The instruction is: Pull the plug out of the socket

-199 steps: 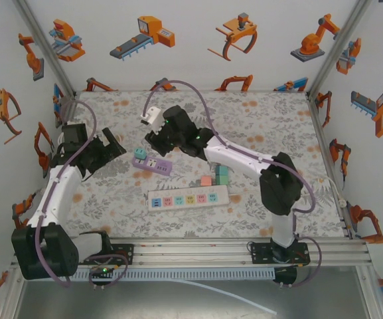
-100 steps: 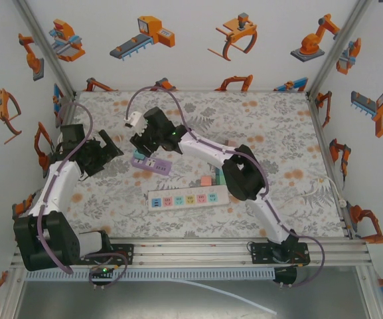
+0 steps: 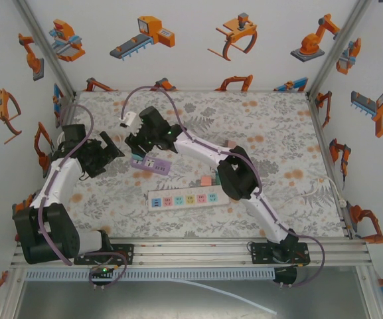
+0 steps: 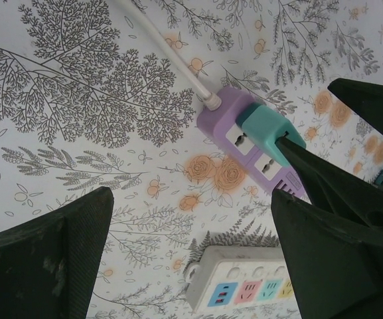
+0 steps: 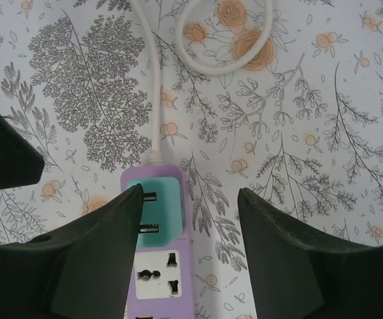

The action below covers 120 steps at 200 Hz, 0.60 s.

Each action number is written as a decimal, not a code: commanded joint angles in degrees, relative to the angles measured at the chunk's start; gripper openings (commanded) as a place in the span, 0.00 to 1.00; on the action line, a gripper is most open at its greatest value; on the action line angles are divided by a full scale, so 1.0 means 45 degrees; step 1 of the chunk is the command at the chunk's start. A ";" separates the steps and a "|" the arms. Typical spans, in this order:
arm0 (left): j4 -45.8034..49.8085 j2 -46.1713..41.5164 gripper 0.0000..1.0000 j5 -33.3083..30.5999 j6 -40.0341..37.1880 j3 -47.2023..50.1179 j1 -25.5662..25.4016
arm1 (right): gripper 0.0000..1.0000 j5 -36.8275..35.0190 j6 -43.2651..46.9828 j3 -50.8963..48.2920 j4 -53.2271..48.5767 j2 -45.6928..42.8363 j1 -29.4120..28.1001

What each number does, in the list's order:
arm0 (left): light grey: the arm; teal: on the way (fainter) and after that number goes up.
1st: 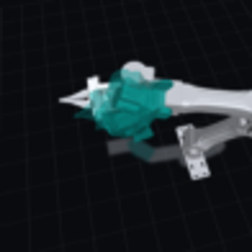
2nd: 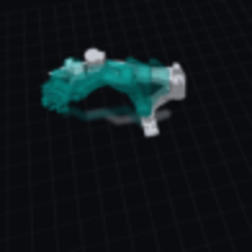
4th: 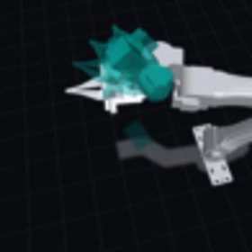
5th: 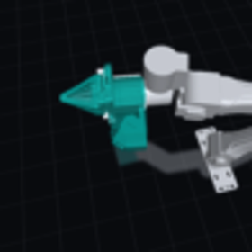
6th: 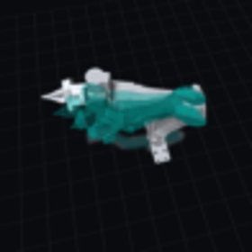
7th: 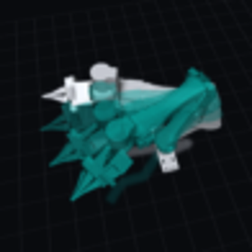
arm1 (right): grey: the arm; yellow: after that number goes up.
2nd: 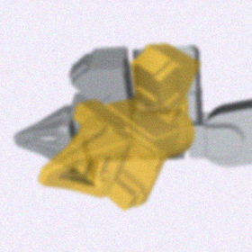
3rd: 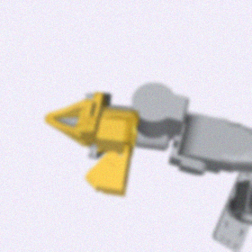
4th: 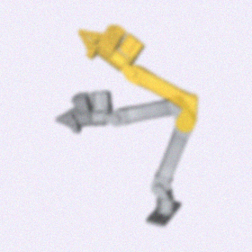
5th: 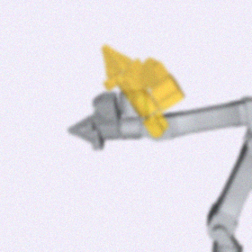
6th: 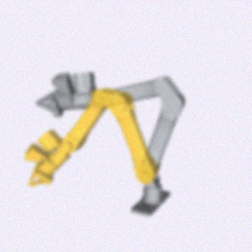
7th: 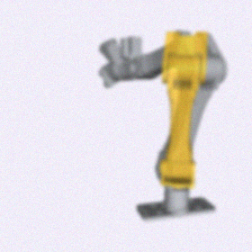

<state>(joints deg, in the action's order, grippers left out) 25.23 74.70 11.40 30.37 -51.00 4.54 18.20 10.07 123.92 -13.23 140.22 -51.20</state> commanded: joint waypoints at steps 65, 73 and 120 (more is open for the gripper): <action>-0.0983 0.0831 0.92 -0.0285 0.1071 0.0585 -0.0217 | 0.70 0.1689 -0.0268 0.0284 -0.0456 0.0341 -0.0214; -0.1017 0.0830 0.92 -0.0369 0.1160 0.0643 -0.0222 | 0.71 0.1781 -0.0243 0.0031 -0.0309 0.0050 -0.0242; -0.1179 0.0685 0.85 -0.0830 0.1652 0.0954 -0.0208 | 0.71 0.0776 0.0289 -0.2257 0.1119 -0.1716 -0.0628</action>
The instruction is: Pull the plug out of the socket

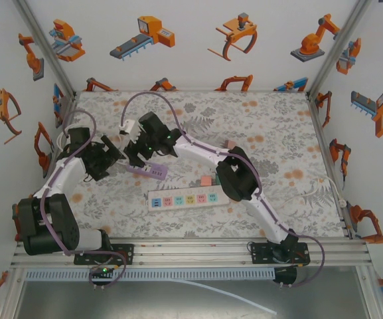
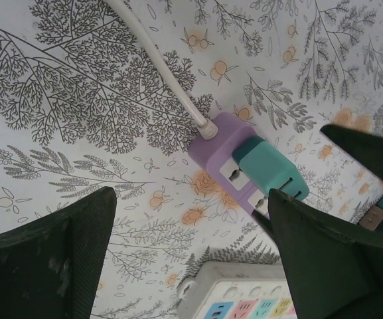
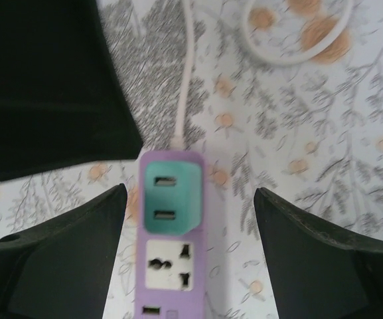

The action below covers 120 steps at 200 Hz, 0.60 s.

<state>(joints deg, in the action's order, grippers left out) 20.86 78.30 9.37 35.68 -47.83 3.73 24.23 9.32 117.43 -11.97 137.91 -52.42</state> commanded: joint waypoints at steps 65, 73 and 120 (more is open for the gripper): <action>-0.0048 -0.0253 0.84 -0.0565 0.0366 0.0370 -0.0027 | 0.51 -0.2806 0.0504 -0.0432 0.1057 -0.0214 -0.0528; -0.0064 -0.0218 0.84 -0.0548 0.0388 0.0391 -0.0027 | 0.49 -0.2778 0.0507 -0.0346 0.0952 -0.0125 -0.0557; -0.0306 0.0438 0.78 0.0266 0.0325 0.0302 -0.0176 | 0.33 -0.2482 0.0597 -0.0331 0.0848 -0.0122 -0.0612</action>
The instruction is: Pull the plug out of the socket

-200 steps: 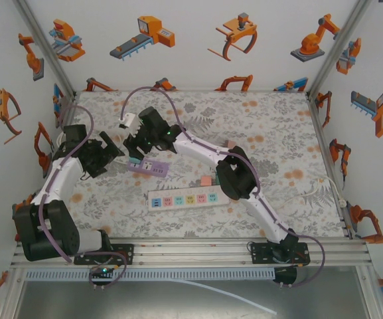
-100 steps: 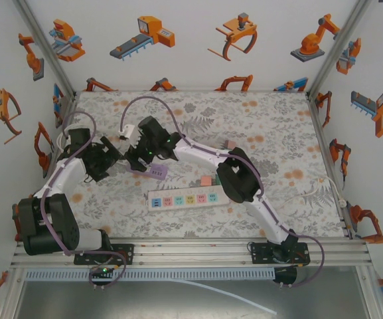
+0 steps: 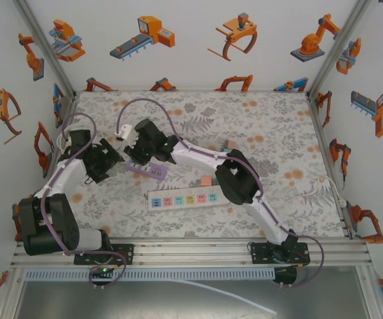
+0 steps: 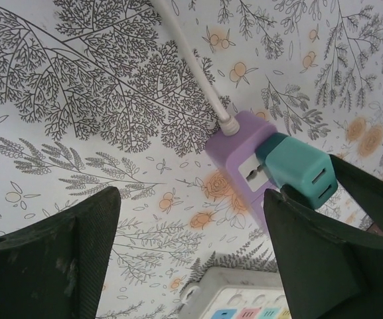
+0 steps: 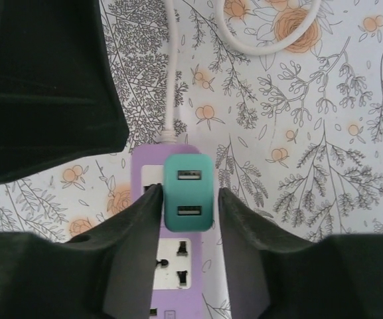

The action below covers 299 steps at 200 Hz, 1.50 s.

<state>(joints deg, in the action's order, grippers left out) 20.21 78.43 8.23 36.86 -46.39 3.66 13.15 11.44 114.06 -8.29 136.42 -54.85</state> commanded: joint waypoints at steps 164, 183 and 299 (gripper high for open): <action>-0.0349 0.2712 0.68 -0.0950 0.0556 0.0016 -0.0989 | 0.22 0.0965 -0.0708 -0.0435 0.1081 -0.1125 -0.0088; -0.0258 0.2764 0.65 -0.1232 0.0634 0.0074 -0.0991 | 0.22 0.0860 -0.0759 -0.0427 0.1135 -0.1265 -0.0096; -0.0187 0.2222 0.59 -0.1099 0.0618 0.0060 -0.1002 | 0.21 0.0211 -0.0976 -0.1340 0.1993 -0.2354 -0.0096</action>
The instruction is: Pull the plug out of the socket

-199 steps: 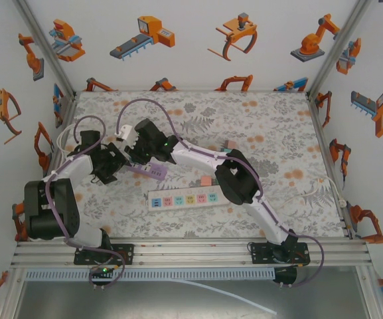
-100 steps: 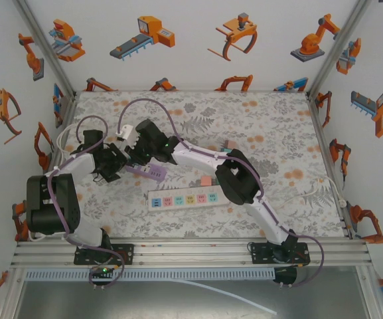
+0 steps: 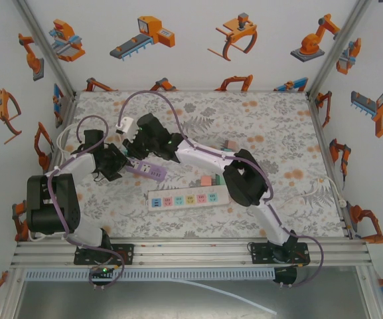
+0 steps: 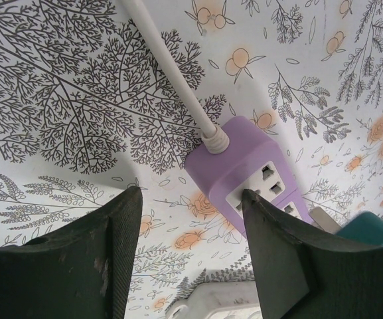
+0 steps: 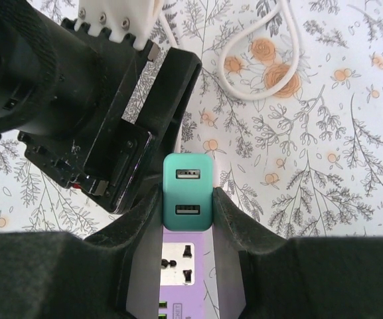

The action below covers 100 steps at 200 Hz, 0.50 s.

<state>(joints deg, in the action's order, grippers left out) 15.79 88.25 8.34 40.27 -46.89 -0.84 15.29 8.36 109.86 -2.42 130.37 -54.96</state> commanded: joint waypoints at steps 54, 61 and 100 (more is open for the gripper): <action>0.0771 -0.1774 0.61 -0.0181 -0.0369 -0.0421 -0.0023 | 0.22 -0.1965 -0.1265 -0.1971 0.1188 -0.2816 -0.0055; 0.0773 -0.2074 0.62 -0.0073 -0.0390 -0.0521 -0.0024 | 0.22 -0.2225 -0.1469 -0.2295 0.1280 -0.3110 -0.0048; 0.0301 -0.3707 0.63 0.1756 -0.1460 -0.0765 -0.0064 | 0.22 -0.3899 -0.3138 -0.4458 0.1970 -0.5209 0.0152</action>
<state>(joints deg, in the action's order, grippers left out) 18.17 76.16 9.50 38.48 -48.40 -0.82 4.23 0.82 94.30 1.83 113.65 -54.94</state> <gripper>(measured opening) 0.622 0.316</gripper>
